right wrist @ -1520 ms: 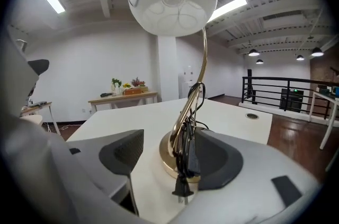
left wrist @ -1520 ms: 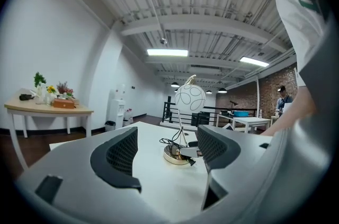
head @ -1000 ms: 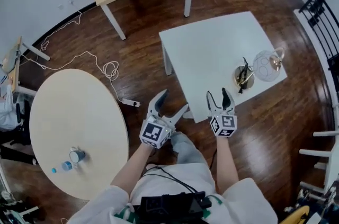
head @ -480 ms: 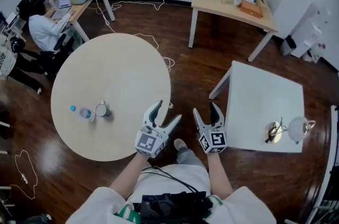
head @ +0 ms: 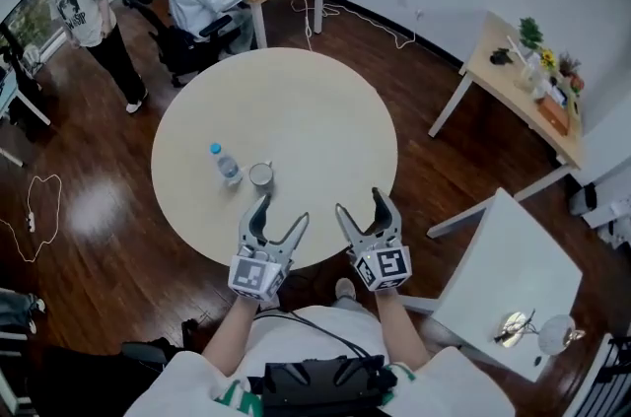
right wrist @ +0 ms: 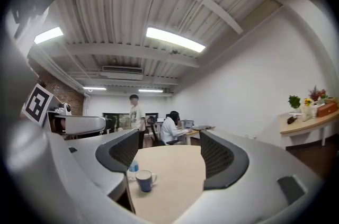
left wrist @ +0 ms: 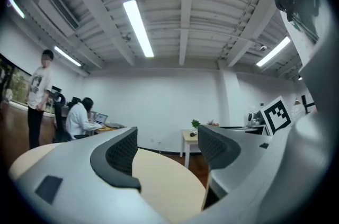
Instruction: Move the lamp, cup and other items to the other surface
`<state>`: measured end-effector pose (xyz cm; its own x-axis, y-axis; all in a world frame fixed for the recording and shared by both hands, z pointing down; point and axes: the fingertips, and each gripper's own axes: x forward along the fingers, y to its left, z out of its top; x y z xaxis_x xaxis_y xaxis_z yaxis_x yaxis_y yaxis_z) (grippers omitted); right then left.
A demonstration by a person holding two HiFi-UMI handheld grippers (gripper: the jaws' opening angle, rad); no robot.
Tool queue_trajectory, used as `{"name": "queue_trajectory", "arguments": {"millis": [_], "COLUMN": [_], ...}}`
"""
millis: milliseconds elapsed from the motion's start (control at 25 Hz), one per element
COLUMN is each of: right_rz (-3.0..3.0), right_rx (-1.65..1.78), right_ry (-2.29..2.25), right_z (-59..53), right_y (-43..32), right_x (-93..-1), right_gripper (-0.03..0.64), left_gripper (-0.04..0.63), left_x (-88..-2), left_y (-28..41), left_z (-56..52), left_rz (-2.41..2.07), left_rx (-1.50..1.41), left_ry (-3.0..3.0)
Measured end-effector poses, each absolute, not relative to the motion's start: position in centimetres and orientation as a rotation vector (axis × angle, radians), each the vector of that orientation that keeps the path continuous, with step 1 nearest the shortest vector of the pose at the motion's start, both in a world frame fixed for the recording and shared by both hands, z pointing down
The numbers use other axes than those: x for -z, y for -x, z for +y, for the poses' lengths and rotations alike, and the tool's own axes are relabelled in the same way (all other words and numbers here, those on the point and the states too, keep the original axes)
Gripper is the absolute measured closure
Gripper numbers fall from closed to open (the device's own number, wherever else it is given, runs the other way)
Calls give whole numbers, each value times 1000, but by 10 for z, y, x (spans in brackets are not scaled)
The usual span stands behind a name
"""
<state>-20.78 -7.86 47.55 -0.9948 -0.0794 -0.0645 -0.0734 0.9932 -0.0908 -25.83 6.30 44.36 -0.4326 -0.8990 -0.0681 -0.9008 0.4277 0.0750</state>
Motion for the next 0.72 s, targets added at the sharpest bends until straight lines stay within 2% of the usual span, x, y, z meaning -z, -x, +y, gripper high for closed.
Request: {"name": "queue_trajectory", "arguments": {"millis": [320,720], "right_rz": [3058,3038], "right_rx": [137,131], "right_ry": [-278,-458], "right_z": [32,101], "right_y": [275,308], "right_x": [-453,-447], "right_gripper": [204,204], "left_gripper": [241,241], "left_x": [-440,-450], "left_y": [310,333], "left_z": [183,265], "left_rz": [2812,2882], "left_rx": [-175,-160], "left_ry": [1305,1111]}}
